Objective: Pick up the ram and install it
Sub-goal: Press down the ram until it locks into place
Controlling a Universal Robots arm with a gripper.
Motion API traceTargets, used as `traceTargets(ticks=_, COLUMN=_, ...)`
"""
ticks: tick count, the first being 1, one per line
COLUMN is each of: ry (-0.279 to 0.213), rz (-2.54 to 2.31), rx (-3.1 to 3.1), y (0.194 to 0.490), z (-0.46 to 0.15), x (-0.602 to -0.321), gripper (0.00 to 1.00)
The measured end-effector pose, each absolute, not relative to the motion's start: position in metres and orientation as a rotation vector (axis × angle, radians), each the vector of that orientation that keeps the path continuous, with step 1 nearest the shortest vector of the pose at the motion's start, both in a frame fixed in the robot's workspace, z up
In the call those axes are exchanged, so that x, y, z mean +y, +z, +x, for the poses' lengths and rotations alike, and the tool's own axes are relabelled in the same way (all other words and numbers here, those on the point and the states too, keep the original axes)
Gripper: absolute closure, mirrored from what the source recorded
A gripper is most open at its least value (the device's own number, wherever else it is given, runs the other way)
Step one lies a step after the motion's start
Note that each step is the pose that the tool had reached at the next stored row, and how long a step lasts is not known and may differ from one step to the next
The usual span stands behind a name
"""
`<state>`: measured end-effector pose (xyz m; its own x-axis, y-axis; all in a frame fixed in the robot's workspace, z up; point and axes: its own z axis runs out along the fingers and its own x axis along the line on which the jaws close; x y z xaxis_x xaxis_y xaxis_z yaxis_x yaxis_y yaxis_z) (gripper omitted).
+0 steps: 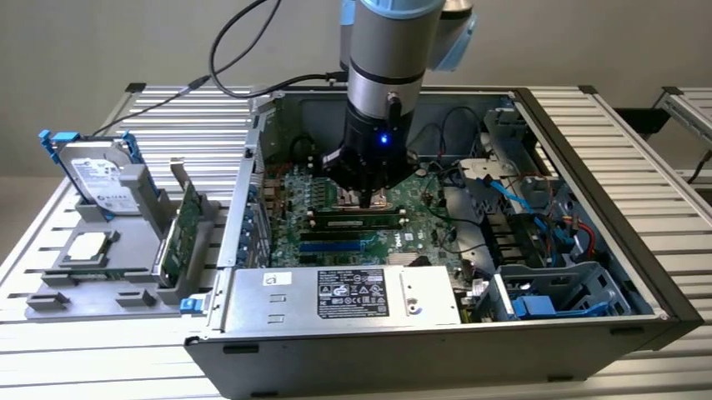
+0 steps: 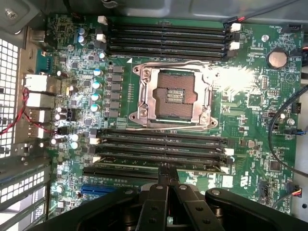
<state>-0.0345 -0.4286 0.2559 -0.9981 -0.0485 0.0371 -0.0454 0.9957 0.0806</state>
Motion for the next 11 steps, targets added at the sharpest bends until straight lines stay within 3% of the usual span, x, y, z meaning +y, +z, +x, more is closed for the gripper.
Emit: traceTargets(ticks=11, ry=-0.127, rz=0.070, rx=-3.099, y=0.2574, z=-0.0351, x=-0.4310, gripper=0.89)
